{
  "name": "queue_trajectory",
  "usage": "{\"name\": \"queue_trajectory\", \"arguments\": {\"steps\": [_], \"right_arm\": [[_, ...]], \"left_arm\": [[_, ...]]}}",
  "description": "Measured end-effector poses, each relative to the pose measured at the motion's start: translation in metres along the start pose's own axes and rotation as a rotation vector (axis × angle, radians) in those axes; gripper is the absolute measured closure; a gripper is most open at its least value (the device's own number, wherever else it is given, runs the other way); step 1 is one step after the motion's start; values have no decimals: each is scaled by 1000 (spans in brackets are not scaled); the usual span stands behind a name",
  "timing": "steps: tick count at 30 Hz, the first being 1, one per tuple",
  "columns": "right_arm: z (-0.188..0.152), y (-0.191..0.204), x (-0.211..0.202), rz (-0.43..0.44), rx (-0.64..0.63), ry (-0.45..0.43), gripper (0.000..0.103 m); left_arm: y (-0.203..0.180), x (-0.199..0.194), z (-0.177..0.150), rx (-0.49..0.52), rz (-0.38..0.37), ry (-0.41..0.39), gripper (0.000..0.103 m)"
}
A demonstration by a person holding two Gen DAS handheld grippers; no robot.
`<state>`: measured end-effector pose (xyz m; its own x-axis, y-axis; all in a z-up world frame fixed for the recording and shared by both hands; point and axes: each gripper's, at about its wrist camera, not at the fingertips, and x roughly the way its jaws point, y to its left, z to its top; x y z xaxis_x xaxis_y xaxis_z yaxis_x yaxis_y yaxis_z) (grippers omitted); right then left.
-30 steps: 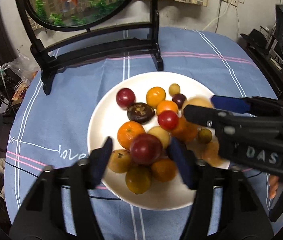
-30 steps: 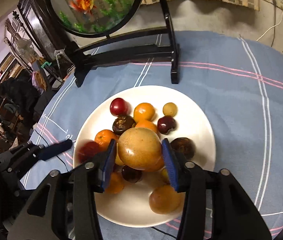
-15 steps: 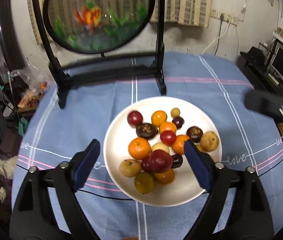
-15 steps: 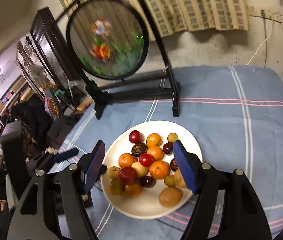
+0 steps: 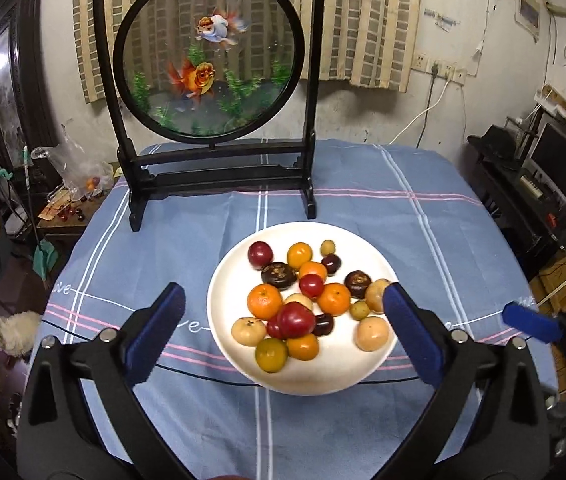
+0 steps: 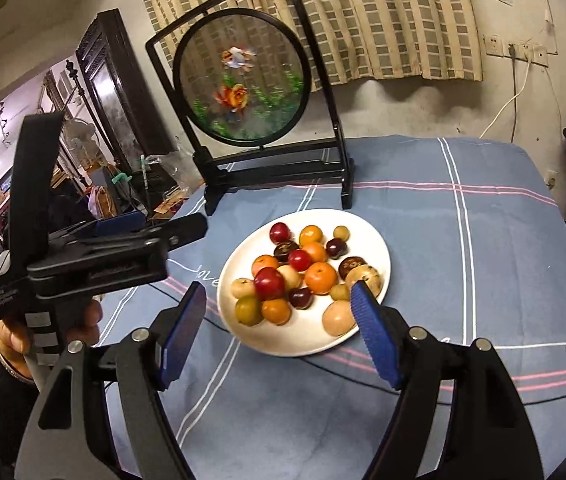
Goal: Organize fruits
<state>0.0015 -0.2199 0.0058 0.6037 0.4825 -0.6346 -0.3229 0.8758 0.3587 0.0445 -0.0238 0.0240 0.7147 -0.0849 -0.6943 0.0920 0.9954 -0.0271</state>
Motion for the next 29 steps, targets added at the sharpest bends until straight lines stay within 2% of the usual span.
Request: {"name": "queue_trajectory", "arguments": {"steps": [4, 13, 15, 17, 18, 20, 23, 29], "right_arm": [[-8, 6, -6, 8, 10, -2, 28], [-7, 17, -12, -19, -1, -24, 28], [-10, 22, -13, -62, -23, -34, 28], [-13, 28, -11, -148, -76, -38, 20], [-14, 31, -10, -183, -101, -41, 12], [-18, 36, -10, -231, -151, -55, 8], [-23, 38, -10, -229, -174, -46, 8], [-26, 34, -13, -233, -152, -40, 8]], "left_arm": [[0, -8, -2, -26, -6, -9, 2], [1, -12, -3, -1, 26, -18, 2], [-1, -13, -4, 17, 44, -25, 2], [-3, -14, -5, 41, 65, -31, 2], [-4, -15, -5, 54, 73, -37, 2], [-5, -17, -5, 74, 84, -49, 2], [-7, -21, -5, 91, 110, -67, 2], [-2, -24, -3, 65, 93, -75, 2]]}}
